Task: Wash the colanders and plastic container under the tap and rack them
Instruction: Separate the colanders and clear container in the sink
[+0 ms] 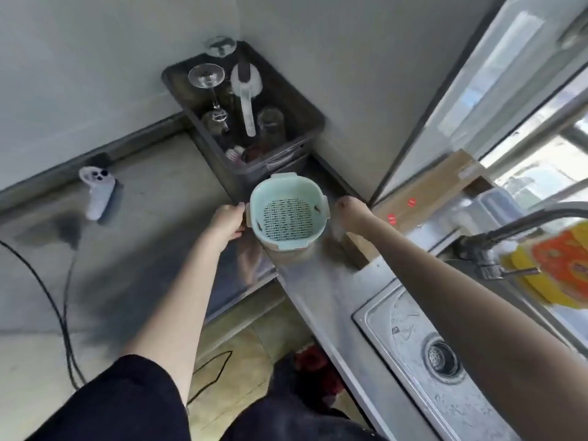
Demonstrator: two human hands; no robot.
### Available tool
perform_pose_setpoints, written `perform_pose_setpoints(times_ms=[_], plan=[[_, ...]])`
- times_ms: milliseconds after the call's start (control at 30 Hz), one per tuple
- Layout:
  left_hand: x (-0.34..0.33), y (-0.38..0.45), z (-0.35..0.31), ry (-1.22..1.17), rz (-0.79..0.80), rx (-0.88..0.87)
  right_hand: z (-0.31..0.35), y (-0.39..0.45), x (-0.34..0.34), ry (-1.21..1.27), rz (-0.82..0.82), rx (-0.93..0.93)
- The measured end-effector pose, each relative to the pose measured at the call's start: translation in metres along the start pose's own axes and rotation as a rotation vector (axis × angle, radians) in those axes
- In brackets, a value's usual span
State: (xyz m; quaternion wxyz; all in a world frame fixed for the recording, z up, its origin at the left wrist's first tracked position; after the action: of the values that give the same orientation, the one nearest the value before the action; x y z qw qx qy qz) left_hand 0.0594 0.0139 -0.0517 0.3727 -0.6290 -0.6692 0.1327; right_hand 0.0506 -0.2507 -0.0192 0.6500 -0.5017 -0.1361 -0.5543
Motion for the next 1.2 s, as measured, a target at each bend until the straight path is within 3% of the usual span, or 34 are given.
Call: perform_pose_setpoints(times_ms=[167,333,533,733,967,1200], plan=[[-0.011,0.005,0.008,-0.149,0.107,0.035,-0.015,0.013,-0.013,0.271,0.045,-0.102],[-0.007,0.005,0.002,-0.185,0.072,-0.059,-0.013,0.007,-0.009,0.374,0.024,-0.125],[0.004,-0.047,-0.023,-0.138,0.052,-0.184,-0.011,-0.035,0.015,0.399,-0.068,-0.002],[-0.020,-0.144,-0.029,0.045,0.251,-0.220,-0.061,-0.139,0.040,0.630,-0.163,-0.041],[-0.140,-0.196,-0.009,0.193,0.653,-0.199,-0.178,-0.244,0.063,0.713,-0.381,-0.200],[-0.225,-0.206,-0.013,0.257,0.826,-0.251,-0.252,-0.276,0.049,0.742,-0.534,-0.369]])
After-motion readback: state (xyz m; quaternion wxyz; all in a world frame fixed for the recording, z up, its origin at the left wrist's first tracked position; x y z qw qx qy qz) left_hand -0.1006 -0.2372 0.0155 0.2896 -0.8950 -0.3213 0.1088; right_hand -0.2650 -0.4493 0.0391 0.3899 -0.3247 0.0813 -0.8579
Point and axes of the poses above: each hand's wrist, its own y-axis towards the middle knuckle, its own x-axis out of the back of the hand, z = x × y, the point moved 8 cm from there along y, towards the middle knuckle
